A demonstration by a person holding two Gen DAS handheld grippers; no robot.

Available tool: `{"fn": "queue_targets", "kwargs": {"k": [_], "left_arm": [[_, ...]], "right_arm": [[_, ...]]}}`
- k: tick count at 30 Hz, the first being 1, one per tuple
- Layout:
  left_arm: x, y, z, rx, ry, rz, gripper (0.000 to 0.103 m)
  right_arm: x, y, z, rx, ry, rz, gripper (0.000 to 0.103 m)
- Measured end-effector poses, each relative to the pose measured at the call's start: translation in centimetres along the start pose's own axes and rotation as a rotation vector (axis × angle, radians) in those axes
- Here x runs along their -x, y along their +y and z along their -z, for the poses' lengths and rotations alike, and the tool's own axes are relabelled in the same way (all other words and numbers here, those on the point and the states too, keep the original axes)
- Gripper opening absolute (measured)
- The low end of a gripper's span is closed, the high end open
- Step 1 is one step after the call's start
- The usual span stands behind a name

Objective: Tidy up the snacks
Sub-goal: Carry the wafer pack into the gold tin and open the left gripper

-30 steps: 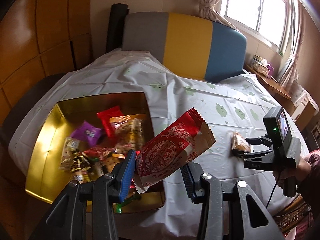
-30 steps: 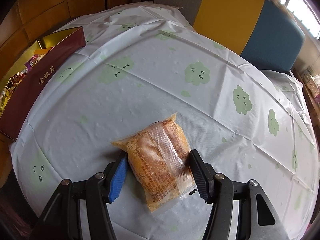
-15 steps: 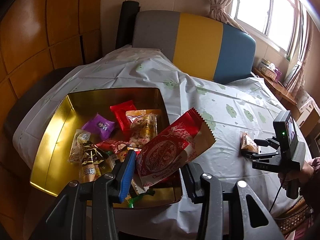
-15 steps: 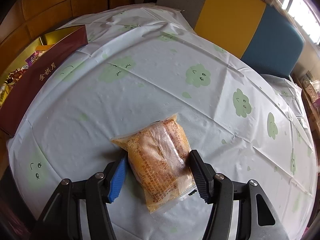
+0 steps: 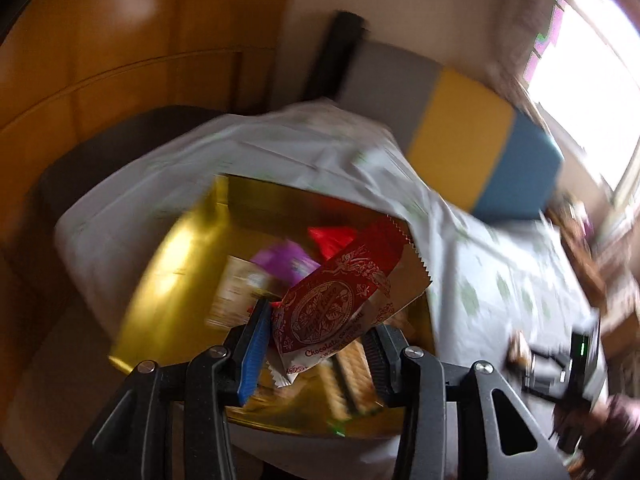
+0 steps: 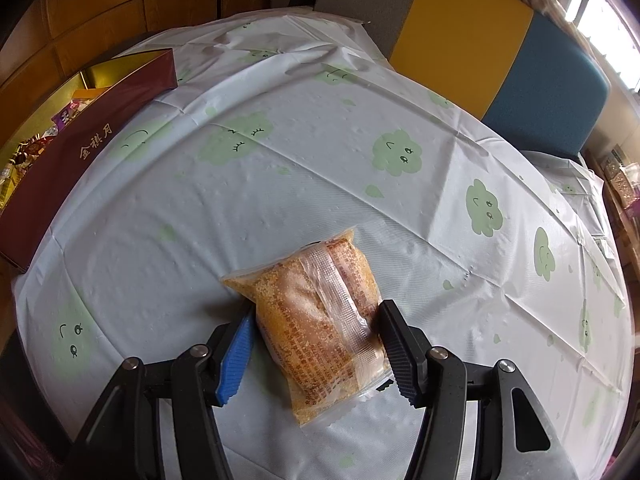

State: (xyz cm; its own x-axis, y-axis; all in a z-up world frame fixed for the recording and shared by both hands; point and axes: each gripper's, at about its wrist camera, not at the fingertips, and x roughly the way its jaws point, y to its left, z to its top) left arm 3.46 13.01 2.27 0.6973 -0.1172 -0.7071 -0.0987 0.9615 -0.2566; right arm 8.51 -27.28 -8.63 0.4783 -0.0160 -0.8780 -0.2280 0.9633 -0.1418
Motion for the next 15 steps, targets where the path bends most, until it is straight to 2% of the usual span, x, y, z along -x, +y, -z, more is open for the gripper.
{"fn": "queue_targets", "kwargs": {"k": [4, 9, 15], "left_arm": [[0.6, 3.6, -0.7, 0.094, -0.018, -0.025, 0.045], [-0.9, 4.9, -0.3, 0.157, 0.036, 0.006, 0.045], [-4.0, 1.8, -1.7, 0.052, 0.072, 0.036, 0.046]], "right_arm": [[0.0, 0.1, 0.0, 0.003, 0.002, 0.003, 0.061], [0.0, 0.0, -0.1, 0.003, 0.004, 0.004, 0.061], [-0.1, 0.0, -0.2, 0.005, 0.006, 0.006, 0.061]]}}
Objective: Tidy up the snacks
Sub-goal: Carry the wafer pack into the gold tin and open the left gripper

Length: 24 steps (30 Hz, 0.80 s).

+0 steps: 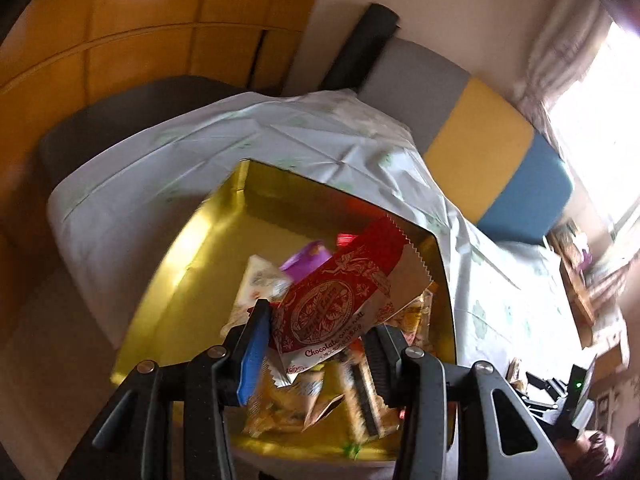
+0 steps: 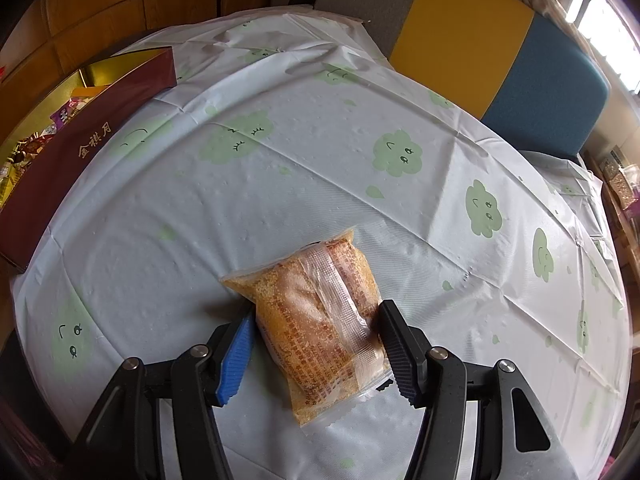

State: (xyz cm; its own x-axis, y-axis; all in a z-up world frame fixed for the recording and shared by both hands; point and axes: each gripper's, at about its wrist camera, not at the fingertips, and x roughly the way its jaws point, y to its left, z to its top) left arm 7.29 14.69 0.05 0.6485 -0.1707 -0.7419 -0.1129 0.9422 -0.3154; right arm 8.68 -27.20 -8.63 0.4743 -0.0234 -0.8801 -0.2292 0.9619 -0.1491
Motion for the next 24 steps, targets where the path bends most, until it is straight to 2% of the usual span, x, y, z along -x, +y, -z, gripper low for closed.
{"fn": "queue_targets", "kwargs": {"k": [3, 8, 12, 17, 24], "left_arm": [[-2.4, -1.7, -1.0, -0.089, 0.018, -0.049, 0.046], [-7.0, -2.6, -1.7, -0.162, 0.100, -0.058, 0.049], [-9.7, -2.2, -1.1, -0.161, 0.179, -0.098, 0.050], [-8.8, -1.8, -0.2, -0.137, 0.143, -0.107, 0.051], [-6.4, -1.5, 1.1, -0.107, 0.098, -0.181, 0.051]], "right_arm": [[0.0, 0.0, 0.0, 0.004, 0.000, 0.002, 0.061], [-0.1, 0.0, 0.0, 0.007, 0.001, 0.004, 0.061], [-0.1, 0.0, -0.1, 0.006, 0.002, 0.004, 0.061], [-0.1, 0.1, -0.1, 0.007, 0.001, 0.005, 0.061], [-0.1, 0.2, -0.1, 0.011, 0.000, 0.012, 0.061]]}}
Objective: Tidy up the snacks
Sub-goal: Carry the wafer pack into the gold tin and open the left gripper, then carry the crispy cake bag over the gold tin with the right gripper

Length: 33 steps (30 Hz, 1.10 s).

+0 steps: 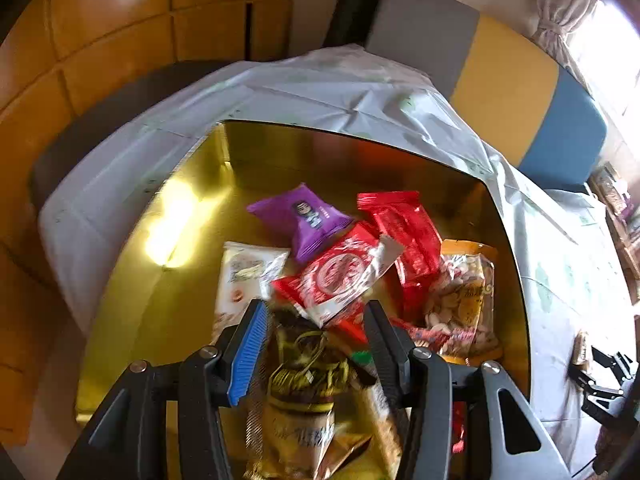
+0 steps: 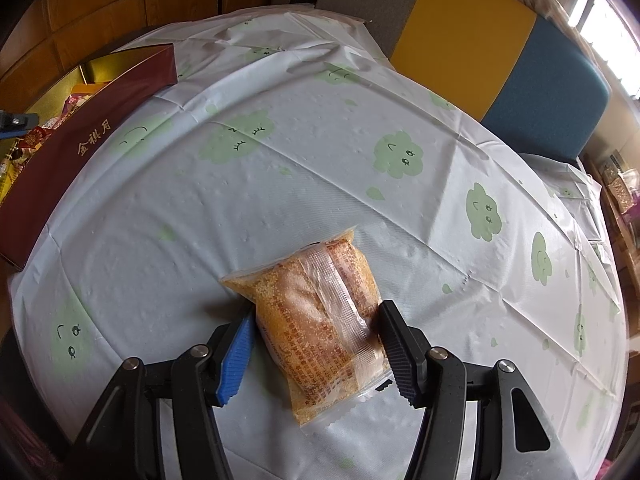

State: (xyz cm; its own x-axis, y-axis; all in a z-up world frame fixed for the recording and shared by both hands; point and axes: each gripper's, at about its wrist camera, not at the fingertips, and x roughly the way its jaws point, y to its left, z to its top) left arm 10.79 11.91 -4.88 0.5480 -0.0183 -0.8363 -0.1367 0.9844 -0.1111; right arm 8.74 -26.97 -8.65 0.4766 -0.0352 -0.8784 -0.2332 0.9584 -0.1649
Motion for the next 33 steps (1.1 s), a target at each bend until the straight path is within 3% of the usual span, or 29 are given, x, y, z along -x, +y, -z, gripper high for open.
{"fn": "queue_targets", "kwargs": {"k": [12, 33], "left_arm": [[4.6, 0.4, 2.4, 0.038, -0.099, -0.048, 0.051], [6.1, 2.1, 4.3, 0.061, -0.127, -0.064, 0.051]], "right_arm": [[0.1, 0.1, 0.0, 0.004, -0.005, 0.011, 0.060], [0.2, 0.1, 0.2, -0.007, -0.007, 0.010, 0.060]]}}
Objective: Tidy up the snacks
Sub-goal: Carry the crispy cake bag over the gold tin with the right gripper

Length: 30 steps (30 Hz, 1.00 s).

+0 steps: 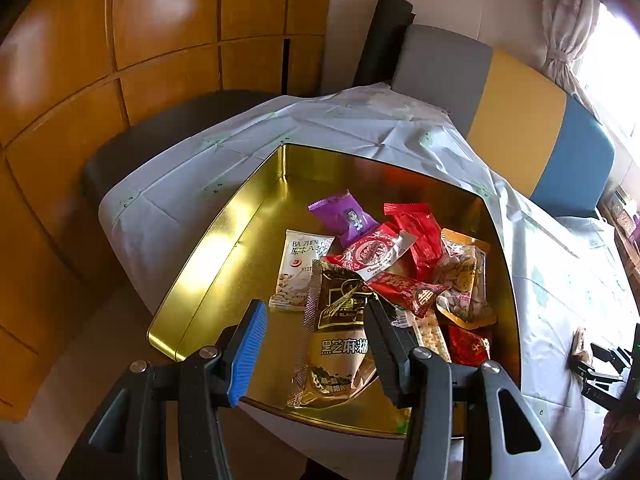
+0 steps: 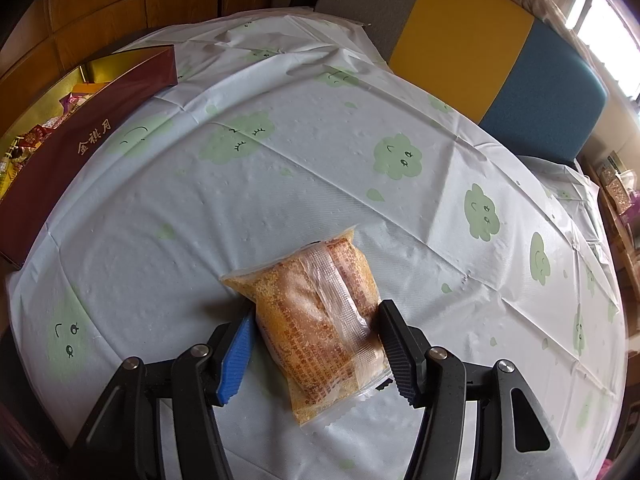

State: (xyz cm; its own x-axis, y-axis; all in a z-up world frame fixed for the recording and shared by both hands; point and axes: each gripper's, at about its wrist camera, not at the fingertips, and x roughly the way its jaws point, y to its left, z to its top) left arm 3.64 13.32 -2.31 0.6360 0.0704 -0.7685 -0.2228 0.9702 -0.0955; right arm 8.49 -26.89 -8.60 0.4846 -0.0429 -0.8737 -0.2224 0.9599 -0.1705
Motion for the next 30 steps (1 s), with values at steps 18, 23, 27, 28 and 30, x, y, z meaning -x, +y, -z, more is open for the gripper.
{"fn": "queue_targets", "kwargs": {"k": [18, 23, 27, 28, 30], "left_arm": [[0.3, 1.4, 0.4, 0.030, -0.002, 0.011, 0.051], [0.6, 2.1, 0.3, 0.053, -0.021, 0.006, 0.051], [0.7, 3.1, 0.0, 0.083, -0.029, -0.006, 0.051], [0.7, 3.3, -0.1, 0.087, -0.030, -0.008, 0.051], [0.8, 3.9, -0.1, 0.099, -0.033, -0.014, 0.051]], "right_arm": [[3.5, 4.0, -2.4, -0.041, -0.057, -0.070, 0.060], [6.3, 8.9, -4.9, 0.045, -0.137, -0.178, 0.060], [8.4, 13.6, -7.1, 0.121, -0.197, -0.286, 0.060], [8.7, 15.0, -7.7, 0.144, -0.205, -0.319, 0.060], [9.0, 17.4, -8.6, 0.180, -0.215, -0.358, 0.060]]}}
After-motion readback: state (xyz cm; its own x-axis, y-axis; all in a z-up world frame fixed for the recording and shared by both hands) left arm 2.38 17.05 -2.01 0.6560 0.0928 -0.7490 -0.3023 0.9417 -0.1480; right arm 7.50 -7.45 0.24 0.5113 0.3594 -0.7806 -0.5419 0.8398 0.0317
